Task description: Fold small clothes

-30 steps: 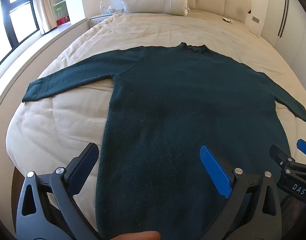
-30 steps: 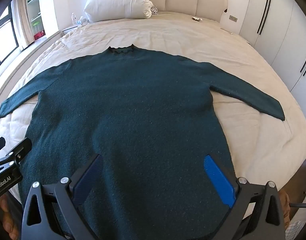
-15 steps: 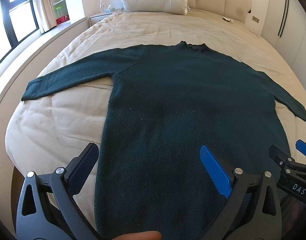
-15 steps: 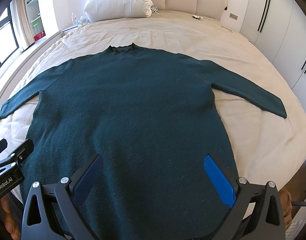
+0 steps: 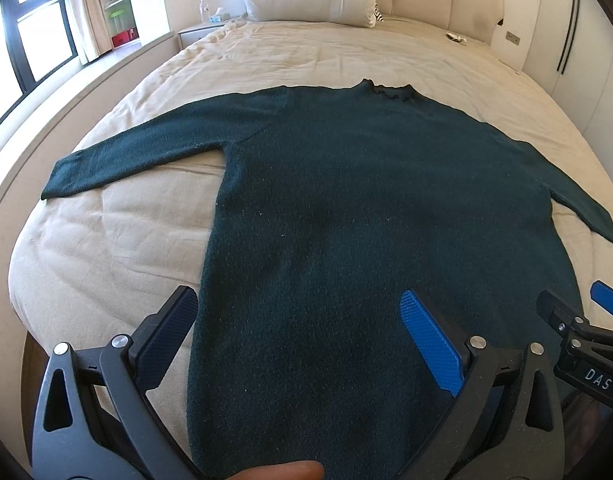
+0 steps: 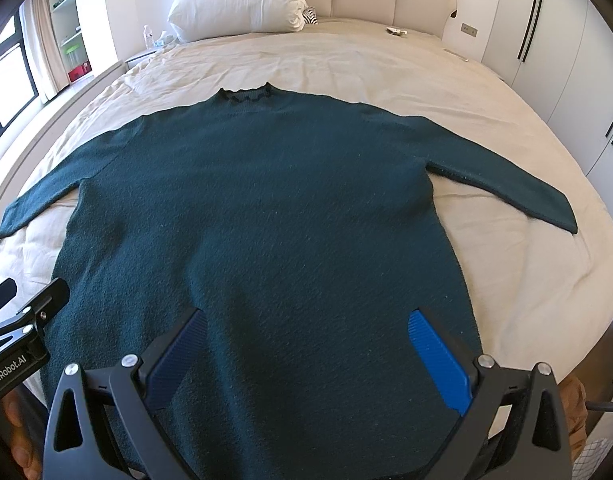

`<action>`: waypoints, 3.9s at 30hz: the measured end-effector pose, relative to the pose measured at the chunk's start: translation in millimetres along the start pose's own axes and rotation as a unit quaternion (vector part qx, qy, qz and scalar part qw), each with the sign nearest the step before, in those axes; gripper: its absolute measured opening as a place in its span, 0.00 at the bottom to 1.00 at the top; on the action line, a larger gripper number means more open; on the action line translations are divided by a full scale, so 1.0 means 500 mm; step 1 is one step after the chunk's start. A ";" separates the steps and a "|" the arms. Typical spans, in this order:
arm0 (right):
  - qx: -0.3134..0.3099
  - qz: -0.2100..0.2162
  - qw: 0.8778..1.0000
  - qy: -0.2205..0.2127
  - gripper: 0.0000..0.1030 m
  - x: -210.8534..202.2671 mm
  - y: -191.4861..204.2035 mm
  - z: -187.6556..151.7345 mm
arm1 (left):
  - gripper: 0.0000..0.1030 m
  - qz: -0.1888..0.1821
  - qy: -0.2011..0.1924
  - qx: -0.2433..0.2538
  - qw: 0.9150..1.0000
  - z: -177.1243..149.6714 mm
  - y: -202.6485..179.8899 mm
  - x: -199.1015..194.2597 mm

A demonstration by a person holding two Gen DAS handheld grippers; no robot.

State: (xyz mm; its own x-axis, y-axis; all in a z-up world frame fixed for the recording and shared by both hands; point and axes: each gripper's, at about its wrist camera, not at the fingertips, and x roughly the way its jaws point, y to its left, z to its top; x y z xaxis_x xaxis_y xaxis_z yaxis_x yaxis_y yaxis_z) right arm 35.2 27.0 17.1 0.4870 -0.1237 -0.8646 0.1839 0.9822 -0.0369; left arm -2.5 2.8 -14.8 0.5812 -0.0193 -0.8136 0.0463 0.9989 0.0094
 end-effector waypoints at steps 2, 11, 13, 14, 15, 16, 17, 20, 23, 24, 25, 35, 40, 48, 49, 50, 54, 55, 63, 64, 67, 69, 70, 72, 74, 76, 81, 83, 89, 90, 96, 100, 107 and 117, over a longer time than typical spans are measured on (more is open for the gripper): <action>0.000 0.000 1.000 0.000 1.00 0.000 0.000 -0.001 | 1.00 0.000 0.000 0.000 1.000 -0.002 0.000 0.000; 0.001 0.001 1.000 0.001 1.00 0.000 0.000 -0.005 | 1.00 -0.002 0.004 -0.002 1.000 -0.003 -0.003 0.007; 0.002 0.001 1.000 0.001 1.00 0.000 0.001 -0.005 | 1.00 -0.002 0.005 -0.002 1.000 -0.002 -0.002 0.007; 0.002 0.001 1.000 0.001 1.00 0.000 0.000 -0.005 | 1.00 -0.002 0.005 -0.002 1.000 -0.002 -0.002 0.007; 0.002 0.001 1.000 0.001 1.00 0.000 -0.001 -0.004 | 1.00 -0.003 0.006 -0.003 1.000 -0.001 -0.001 0.007; 0.002 0.001 1.000 0.001 1.00 0.000 -0.001 -0.004 | 1.00 -0.003 0.006 -0.003 1.000 -0.003 -0.003 0.007; 0.002 0.001 1.000 0.001 1.00 0.000 0.000 -0.005 | 1.00 -0.003 0.006 -0.003 1.000 -0.002 -0.002 0.007; 0.002 0.001 1.000 0.001 1.00 0.000 -0.001 -0.004 | 1.00 -0.004 0.007 -0.003 1.000 0.000 0.000 0.007; 0.001 0.001 1.000 0.001 1.00 0.000 -0.001 -0.004 | 1.00 -0.006 0.008 -0.004 1.000 0.002 0.002 0.010; 0.002 0.001 1.000 0.002 1.00 0.000 -0.001 -0.003 | 1.00 -0.007 0.009 -0.005 1.000 0.001 0.002 0.010; 0.002 0.001 1.000 0.001 1.00 0.000 -0.001 -0.003 | 1.00 -0.008 0.010 -0.006 1.000 0.002 0.004 0.011; 0.003 0.004 1.000 0.002 1.00 0.003 0.002 -0.008 | 1.00 -0.015 0.015 -0.012 1.000 0.004 0.011 0.013; 0.001 0.005 1.000 0.004 1.00 0.003 0.001 -0.003 | 1.00 -0.021 0.016 -0.017 0.999 0.006 0.017 0.016; 0.001 0.005 1.000 0.007 1.00 0.004 0.007 -0.002 | 1.00 -0.032 0.019 -0.026 0.999 0.012 0.030 0.021; 0.001 0.007 1.000 0.005 1.00 0.004 0.006 -0.001 | 1.00 -0.039 0.018 -0.029 0.999 0.015 0.034 0.021; 0.001 0.009 1.000 0.004 1.00 0.003 0.005 0.000 | 1.00 -0.048 0.016 -0.035 0.998 0.018 0.042 0.021; 0.011 0.026 1.000 -0.011 1.00 -0.007 -0.005 0.009 | 1.00 -0.096 0.013 -0.079 0.992 0.044 0.097 0.024; 0.016 0.035 0.999 -0.017 1.00 -0.012 -0.008 0.013 | 1.00 -0.115 0.013 -0.098 0.988 0.055 0.121 0.025; 0.040 0.100 0.992 -0.069 1.00 -0.052 -0.017 0.056 | 1.00 -0.234 -0.093 -0.279 0.927 0.150 0.377 0.002; 0.039 0.106 0.991 -0.075 1.00 -0.057 -0.015 0.063 | 1.00 -0.240 -0.104 -0.299 0.918 0.153 0.407 0.005; 0.033 0.115 0.989 -0.092 1.00 -0.067 -0.002 0.080 | 1.00 -0.282 -0.081 -0.336 0.895 0.159 0.485 0.035; 0.027 0.120 0.988 -0.093 1.00 -0.065 0.011 0.089 | 1.00 -0.283 -0.076 -0.370 0.882 0.154 0.541 0.056; 0.024 0.122 0.988 -0.091 1.00 -0.063 0.015 0.092 | 1.00 -0.286 -0.083 -0.399 0.867 0.146 0.576 0.067; 0.022 0.125 0.988 -0.084 1.00 -0.055 0.026 0.098 | 1.00 -0.295 -0.101 -0.471 0.825 0.124 0.651 0.095; 0.019 0.129 0.988 -0.077 1.00 -0.045 0.038 0.104 | 1.00 -0.288 -0.108 -0.521 0.796 0.110 0.709 0.123; 0.015 0.130 0.989 -0.071 1.00 -0.033 0.050 0.108 | 0.99 -0.271 -0.121 -0.557 0.776 0.102 0.758 0.146; 0.012 0.127 0.990 -0.057 1.00 0.000 0.070 0.115 | 0.89 -0.275 -0.144 -0.627 0.715 0.086 0.847 0.220; 0.013 0.123 0.991 -0.055 1.00 0.009 0.074 0.117 | 0.79 -0.269 -0.142 -0.636 0.709 0.082 0.858 0.248; 0.017 0.120 0.992 -0.044 1.00 0.035 0.076 0.122 | 0.66 -0.235 -0.149 -0.683 0.676 0.042 0.864 0.268; 0.019 0.120 0.992 -0.043 1.00 0.039 0.075 0.123 | 0.66 -0.226 -0.153 -0.681 0.679 0.039 0.862 0.263; 0.019 0.123 0.991 -0.039 1.00 0.051 0.081 0.126 | 0.67 -0.189 -0.144 -0.685 0.689 0.030 0.870 0.297; 0.026 0.125 0.991 -0.038 1.00 0.051 0.081 0.126 | 0.68 -0.174 -0.121 -0.671 0.710 0.070 0.884 0.318; 0.029 0.129 0.990 -0.050 1.00 0.040 0.070 0.130 | 0.48 -0.190 -0.132 -0.667 0.708 0.094 0.923 0.337; 0.058 0.137 0.988 -0.048 0.97 0.072 0.023 0.148 | 0.06 -0.142 -0.134 -0.563 0.803 0.200 0.866 0.299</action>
State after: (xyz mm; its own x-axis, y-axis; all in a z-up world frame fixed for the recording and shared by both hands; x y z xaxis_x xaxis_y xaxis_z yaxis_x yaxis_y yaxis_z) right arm 118.0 23.3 22.6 0.6103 0.1269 -0.7820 0.1279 0.9584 0.2553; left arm 185.6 428.3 -74.1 0.8383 -0.1114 -0.5337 -0.4678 0.3558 -0.8091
